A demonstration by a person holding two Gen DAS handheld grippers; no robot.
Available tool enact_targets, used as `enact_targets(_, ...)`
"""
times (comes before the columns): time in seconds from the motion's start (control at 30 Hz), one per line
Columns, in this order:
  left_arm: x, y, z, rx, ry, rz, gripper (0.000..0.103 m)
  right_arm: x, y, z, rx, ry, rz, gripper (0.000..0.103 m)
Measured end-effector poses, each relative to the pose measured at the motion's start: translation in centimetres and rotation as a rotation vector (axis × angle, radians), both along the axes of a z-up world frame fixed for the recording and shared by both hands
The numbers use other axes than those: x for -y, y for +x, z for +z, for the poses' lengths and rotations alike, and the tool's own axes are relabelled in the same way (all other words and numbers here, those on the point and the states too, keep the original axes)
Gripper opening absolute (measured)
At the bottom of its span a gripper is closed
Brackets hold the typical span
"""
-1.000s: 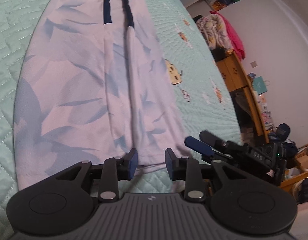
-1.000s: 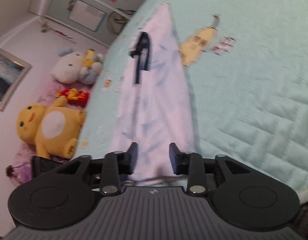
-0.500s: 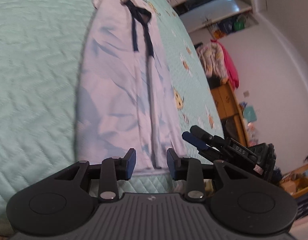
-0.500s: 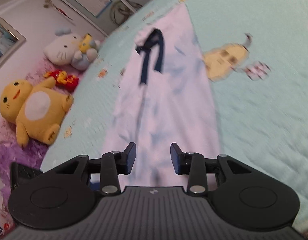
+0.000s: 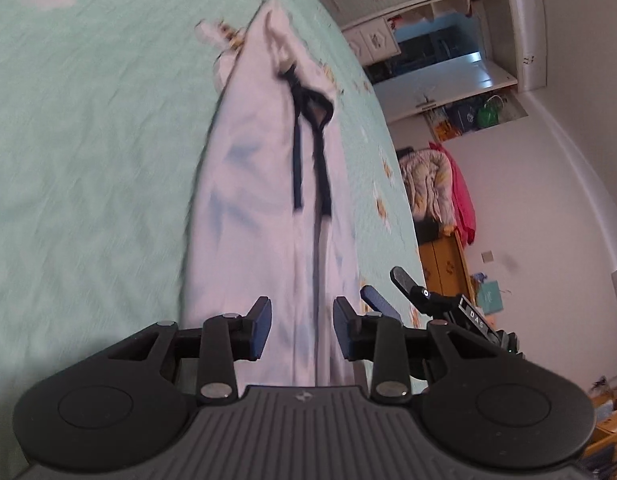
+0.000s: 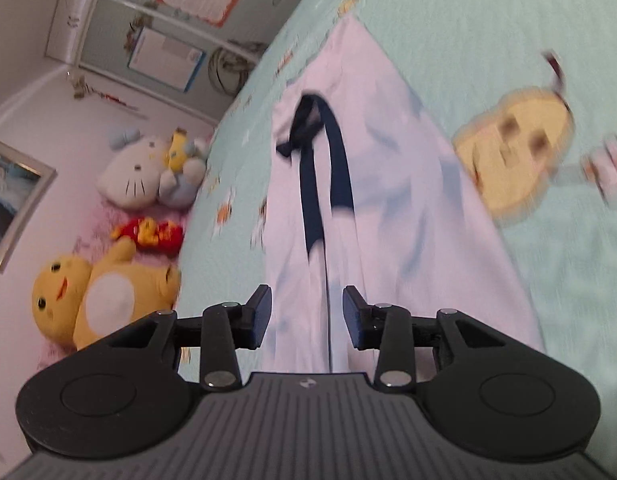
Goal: Fold clothes
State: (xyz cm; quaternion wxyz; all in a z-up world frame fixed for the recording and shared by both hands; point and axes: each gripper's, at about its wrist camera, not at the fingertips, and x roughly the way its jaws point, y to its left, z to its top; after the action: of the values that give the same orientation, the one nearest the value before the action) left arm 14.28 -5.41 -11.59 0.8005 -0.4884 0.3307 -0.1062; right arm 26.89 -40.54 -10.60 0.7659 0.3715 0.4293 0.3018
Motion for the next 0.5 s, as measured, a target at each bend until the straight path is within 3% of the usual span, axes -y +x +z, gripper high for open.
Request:
enact_targets(0.13,-0.5,4.5,1.3,0.044,-0.012,0.041,0.034,-1.6,5.7,0.3,0.064,0.046,-0.030,0.041)
enact_targets(0.27,-1.2,9.1,2.0,0.048,0.014,0.089,0.035,-3.7,11.9,-1.1,0.047,0.105,-0.111,0.040)
enact_targets(0.5,-0.5,17.9,4.0,0.088,0.355,0.069,0.034,-5.6,19.6,-6.1,0.021,0.256,-0.185,0.040)
